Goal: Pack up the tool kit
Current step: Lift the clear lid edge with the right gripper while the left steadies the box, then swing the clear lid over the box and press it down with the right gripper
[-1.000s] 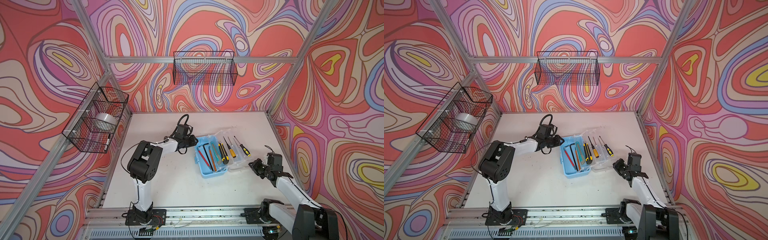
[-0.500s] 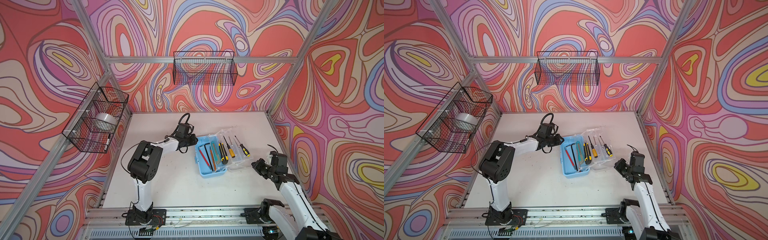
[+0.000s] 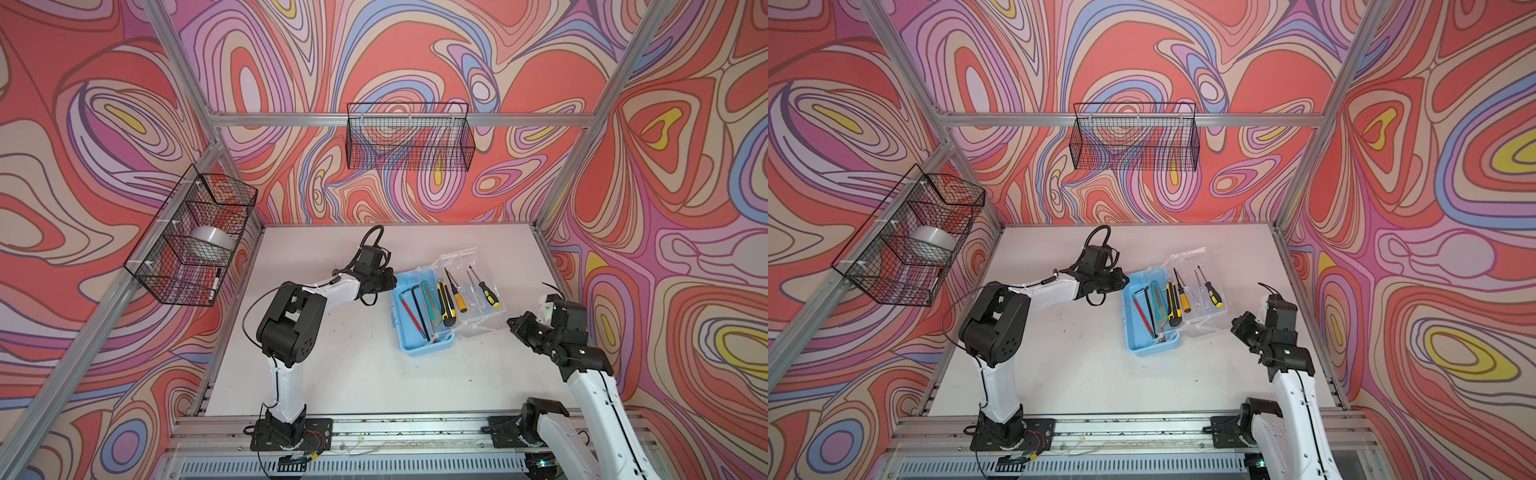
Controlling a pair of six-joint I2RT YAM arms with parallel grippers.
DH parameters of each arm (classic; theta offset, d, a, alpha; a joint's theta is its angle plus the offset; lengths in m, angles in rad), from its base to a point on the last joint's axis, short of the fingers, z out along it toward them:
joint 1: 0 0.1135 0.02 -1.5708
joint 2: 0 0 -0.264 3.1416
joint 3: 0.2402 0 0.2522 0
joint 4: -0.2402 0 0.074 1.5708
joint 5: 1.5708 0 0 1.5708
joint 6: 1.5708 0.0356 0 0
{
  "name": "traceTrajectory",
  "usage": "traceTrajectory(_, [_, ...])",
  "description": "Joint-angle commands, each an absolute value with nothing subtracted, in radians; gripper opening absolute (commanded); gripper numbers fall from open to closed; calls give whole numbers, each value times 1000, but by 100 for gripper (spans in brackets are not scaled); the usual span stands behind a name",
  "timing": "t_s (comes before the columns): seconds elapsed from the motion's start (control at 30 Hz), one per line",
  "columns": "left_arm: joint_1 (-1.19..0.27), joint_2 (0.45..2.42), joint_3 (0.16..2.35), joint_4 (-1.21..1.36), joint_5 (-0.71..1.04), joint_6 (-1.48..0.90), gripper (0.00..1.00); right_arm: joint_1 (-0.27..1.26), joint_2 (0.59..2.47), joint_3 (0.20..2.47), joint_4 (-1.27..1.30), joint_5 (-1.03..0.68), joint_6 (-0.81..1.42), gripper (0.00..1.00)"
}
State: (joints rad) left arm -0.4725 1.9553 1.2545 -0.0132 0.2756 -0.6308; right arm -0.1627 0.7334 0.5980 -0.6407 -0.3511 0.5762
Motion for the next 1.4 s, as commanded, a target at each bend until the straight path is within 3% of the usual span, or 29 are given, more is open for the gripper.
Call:
traceTrajectory(0.0, [-506, 1947, 1296, -16, 318, -614, 19, -122, 690, 706, -572, -512, 574, 0])
traceTrajectory(0.33, [-512, 1947, 1304, -20, 309, -621, 18, 74, 725, 793, -605, -355, 569, 0])
traceTrajectory(0.7, [-513, 1928, 1312, -25, 313, -621, 16, 162, 826, 804, -605, -265, 553, 0])
traceTrajectory(0.93, [-514, 1937, 1341, -41, 312, -617, 16, 412, 906, 860, -610, -52, 568, 0])
traceTrajectory(1.37, [-514, 1928, 1335, -41, 311, -624, 18, 803, 1125, 1005, -543, 147, 561, 0])
